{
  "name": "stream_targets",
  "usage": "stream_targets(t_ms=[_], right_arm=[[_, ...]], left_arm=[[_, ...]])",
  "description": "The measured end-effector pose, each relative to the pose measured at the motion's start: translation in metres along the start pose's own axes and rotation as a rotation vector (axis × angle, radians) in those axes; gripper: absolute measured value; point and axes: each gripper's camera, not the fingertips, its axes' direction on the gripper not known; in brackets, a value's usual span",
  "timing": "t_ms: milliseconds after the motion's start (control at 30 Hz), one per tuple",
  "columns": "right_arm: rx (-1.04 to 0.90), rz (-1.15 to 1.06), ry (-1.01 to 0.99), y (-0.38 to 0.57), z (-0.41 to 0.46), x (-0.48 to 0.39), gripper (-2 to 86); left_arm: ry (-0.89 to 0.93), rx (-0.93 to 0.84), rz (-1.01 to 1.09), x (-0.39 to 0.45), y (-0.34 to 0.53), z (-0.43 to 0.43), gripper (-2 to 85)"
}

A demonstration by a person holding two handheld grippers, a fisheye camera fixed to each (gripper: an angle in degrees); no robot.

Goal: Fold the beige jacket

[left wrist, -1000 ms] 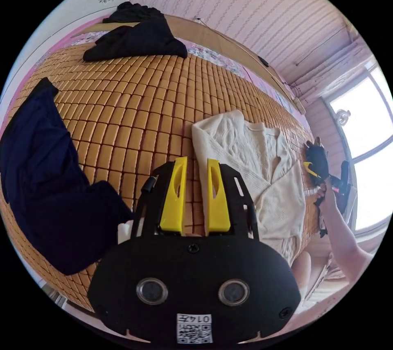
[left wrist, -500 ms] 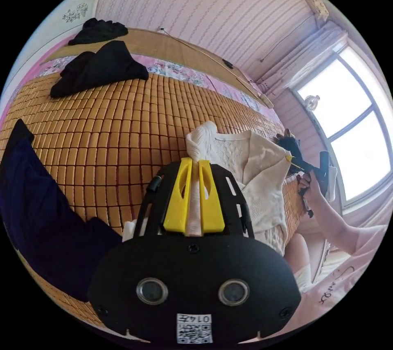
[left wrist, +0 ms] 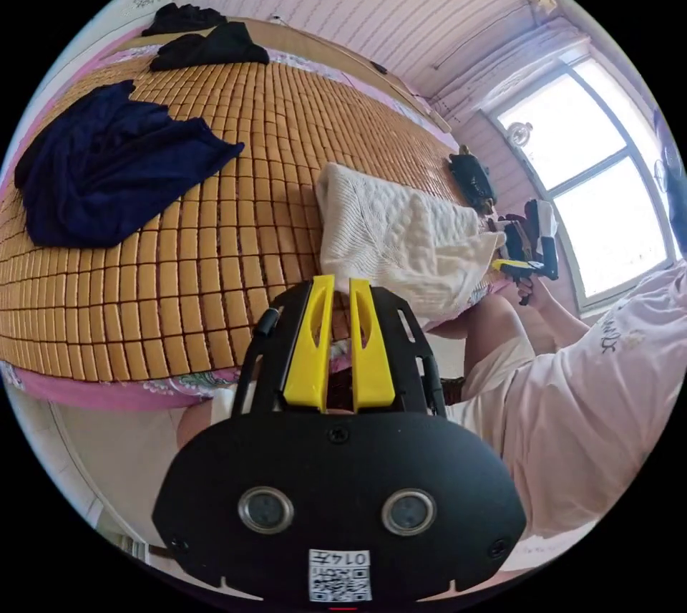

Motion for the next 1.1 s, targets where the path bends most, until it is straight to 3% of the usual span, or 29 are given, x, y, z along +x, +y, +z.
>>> stream_targets(t_ms=[133,300,467,567,800,967,1100], right_arm=[[0.008,-0.003,0.037,-0.020,0.010,-0.028,1.5],[-0.039,-0.233,0.090,-0.069,0.055,-0.116,-0.1],[-0.310,-0.375,0.461,-0.095,0.146,-0.167,-0.9],[-0.286,-0.342,0.411,-0.099,0.146,-0.160,-0.9],[-0.328,-0.300,0.352,-0.119,0.160,-0.155,-0.9],[-0.342,-0.438,0.372,-0.142,0.150,-0.189,-1.0],[-0.236,-0.527,0.304,-0.186,0.154,-0.222,-0.9]], left_arm=[[-0.028,0.007,-0.006,0.031,0.009,0.001,4.2],[-0.004,0.014,0.197,0.118,-0.011,0.055,3.4],[-0.257,-0.199,0.285,0.165,-0.006,0.156,-0.4],[-0.318,-0.211,0.333,0.161,0.017,0.165,-0.9],[-0.203,-0.243,0.253,0.155,0.024,0.176,-1.0],[-0.275,-0.150,0.413,0.224,0.041,0.161,-1.0],[-0.161,-0.100,0.540,0.289,0.053,0.190,-1.0]])
